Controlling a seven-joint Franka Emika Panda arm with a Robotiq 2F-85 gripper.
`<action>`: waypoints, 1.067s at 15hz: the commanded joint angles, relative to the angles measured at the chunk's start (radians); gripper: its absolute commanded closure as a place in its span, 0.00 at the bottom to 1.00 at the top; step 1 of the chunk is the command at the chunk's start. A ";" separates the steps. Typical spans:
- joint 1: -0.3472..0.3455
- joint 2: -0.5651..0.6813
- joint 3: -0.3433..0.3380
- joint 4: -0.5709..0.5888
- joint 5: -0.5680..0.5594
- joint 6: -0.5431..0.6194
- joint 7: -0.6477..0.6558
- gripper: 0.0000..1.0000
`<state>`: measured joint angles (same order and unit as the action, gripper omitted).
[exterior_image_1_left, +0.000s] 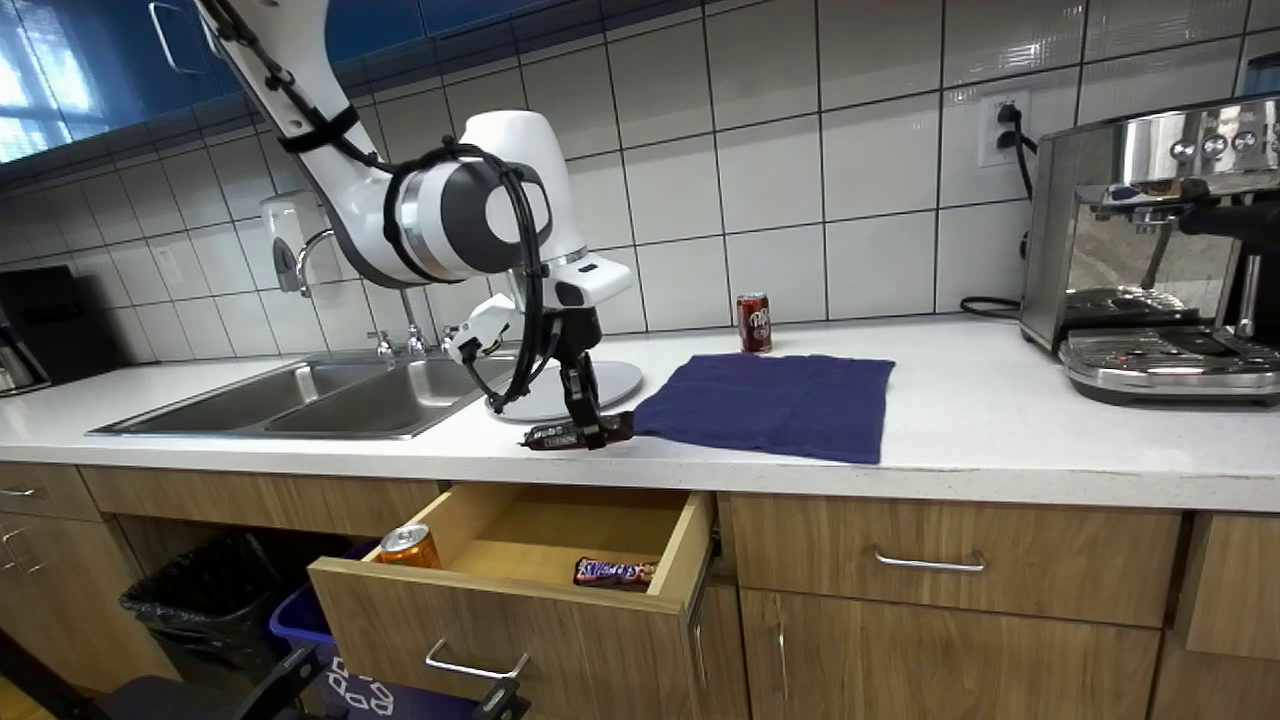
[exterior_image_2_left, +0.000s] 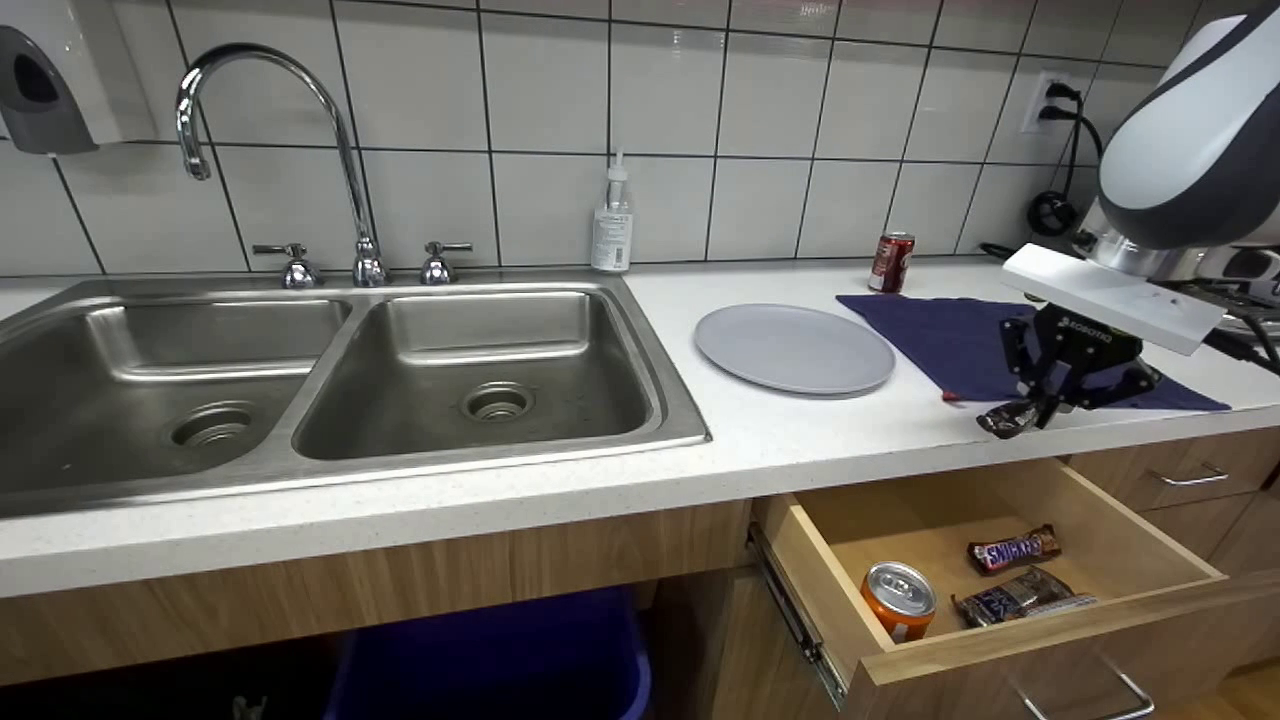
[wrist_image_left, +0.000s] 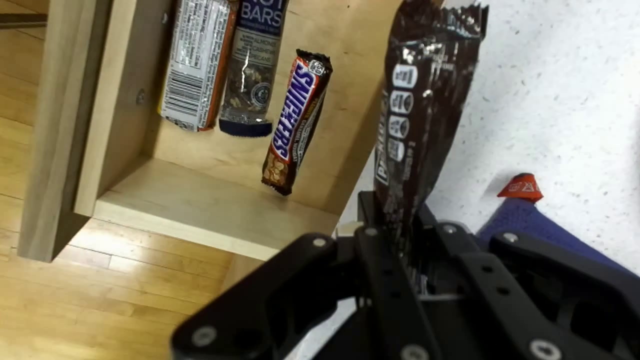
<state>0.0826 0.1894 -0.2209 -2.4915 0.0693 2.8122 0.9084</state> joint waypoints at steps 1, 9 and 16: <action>-0.007 -0.060 -0.005 -0.068 -0.044 0.025 0.063 0.96; -0.018 -0.064 -0.014 -0.115 -0.081 0.020 0.118 0.96; -0.015 -0.034 -0.013 -0.112 -0.097 0.016 0.147 0.96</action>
<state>0.0760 0.1636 -0.2362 -2.5917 0.0095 2.8253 1.0082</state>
